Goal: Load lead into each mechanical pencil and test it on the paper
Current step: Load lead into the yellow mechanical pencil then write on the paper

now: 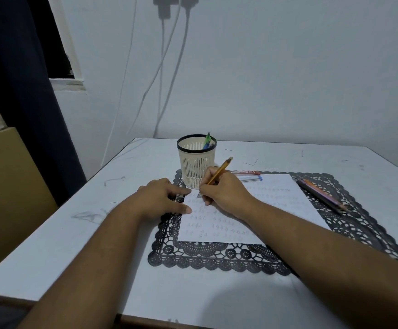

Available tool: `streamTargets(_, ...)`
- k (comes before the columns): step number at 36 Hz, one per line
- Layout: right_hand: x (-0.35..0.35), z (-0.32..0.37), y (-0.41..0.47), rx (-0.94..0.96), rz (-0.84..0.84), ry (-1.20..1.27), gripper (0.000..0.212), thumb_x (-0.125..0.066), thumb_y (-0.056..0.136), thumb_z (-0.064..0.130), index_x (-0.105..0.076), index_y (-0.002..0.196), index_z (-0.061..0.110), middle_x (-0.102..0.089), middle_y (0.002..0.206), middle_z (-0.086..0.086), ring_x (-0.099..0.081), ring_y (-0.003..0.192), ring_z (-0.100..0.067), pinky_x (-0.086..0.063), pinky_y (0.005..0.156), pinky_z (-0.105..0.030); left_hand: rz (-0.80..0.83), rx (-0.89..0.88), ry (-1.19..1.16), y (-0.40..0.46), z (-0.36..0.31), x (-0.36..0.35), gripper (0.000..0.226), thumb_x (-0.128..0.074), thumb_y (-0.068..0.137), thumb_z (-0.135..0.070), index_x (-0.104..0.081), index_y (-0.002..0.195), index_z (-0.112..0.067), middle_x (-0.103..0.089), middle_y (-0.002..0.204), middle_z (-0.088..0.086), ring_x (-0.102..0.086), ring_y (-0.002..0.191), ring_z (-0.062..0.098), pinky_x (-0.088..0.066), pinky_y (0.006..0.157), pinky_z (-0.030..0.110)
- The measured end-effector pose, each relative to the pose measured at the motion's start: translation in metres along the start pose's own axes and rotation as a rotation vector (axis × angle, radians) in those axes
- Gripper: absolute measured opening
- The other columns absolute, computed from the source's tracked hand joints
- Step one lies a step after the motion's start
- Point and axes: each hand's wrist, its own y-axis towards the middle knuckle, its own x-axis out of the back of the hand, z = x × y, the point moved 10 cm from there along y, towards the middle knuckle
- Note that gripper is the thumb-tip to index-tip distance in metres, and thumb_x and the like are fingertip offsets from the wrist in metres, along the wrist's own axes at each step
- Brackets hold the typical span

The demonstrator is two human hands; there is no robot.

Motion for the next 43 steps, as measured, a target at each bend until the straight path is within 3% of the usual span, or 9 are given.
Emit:
streamTargets(12,0.013,-0.003,0.001,-0.034,-0.025,0.059,0.016,-0.064,0.092,-0.008,-0.061,0.083,0.006,-0.06,0.075,-0.02,-0.057,0.069,-0.034,-0.052,0.063,-0.04,-0.001,0.005,0.002,-0.002,-0.001,0.002,0.066,-0.082,0.067,-0.068,-0.065,0.129,-0.054,-0.052,0.108,-0.013,-0.054,0.11,0.018,-0.044,0.103,0.04)
streamTargets(17,0.008,0.001,-0.003,-0.04,0.017,0.024,0.014,-0.064,0.093,-0.008,-0.06,0.086,0.004,-0.059,0.079,-0.021,-0.057,0.07,-0.031,-0.053,0.06,-0.033,0.002,0.011,-0.018,0.0,0.0,0.0,0.078,-0.072,0.052,-0.077,-0.065,0.127,-0.056,-0.053,0.107,-0.011,-0.055,0.109,0.018,-0.045,0.103,0.041)
streamTargets(29,0.01,-0.002,-0.002,-0.038,-0.012,0.0,0.017,-0.065,0.091,-0.007,-0.059,0.081,0.005,-0.059,0.078,-0.021,-0.058,0.069,-0.032,-0.053,0.063,-0.038,0.007,0.007,-0.017,0.0,0.001,-0.001,0.079,-0.07,0.049,-0.081,-0.064,0.125,-0.059,-0.053,0.107,-0.011,-0.054,0.109,0.018,-0.044,0.104,0.043)
streamTargets(36,0.008,0.001,-0.002,-0.028,-0.007,-0.006,0.018,-0.065,0.093,-0.007,-0.06,0.081,0.006,-0.06,0.079,-0.021,-0.058,0.069,-0.031,-0.054,0.061,-0.033,0.003,0.003,-0.029,0.002,0.003,0.0,0.082,-0.068,0.045,-0.084,-0.065,0.123,-0.059,-0.052,0.105,-0.012,-0.055,0.107,0.017,-0.045,0.104,0.043)
streamTargets(43,0.008,-0.001,-0.003,-0.036,0.0,0.016,0.019,-0.064,0.091,-0.008,-0.058,0.08,0.005,-0.058,0.079,-0.021,-0.056,0.069,-0.032,-0.052,0.06,-0.035,0.003,0.001,-0.019,0.0,0.001,-0.001,0.076,-0.071,0.051,-0.079,-0.065,0.124,-0.059,-0.052,0.104,-0.013,-0.055,0.108,0.018,-0.045,0.105,0.043)
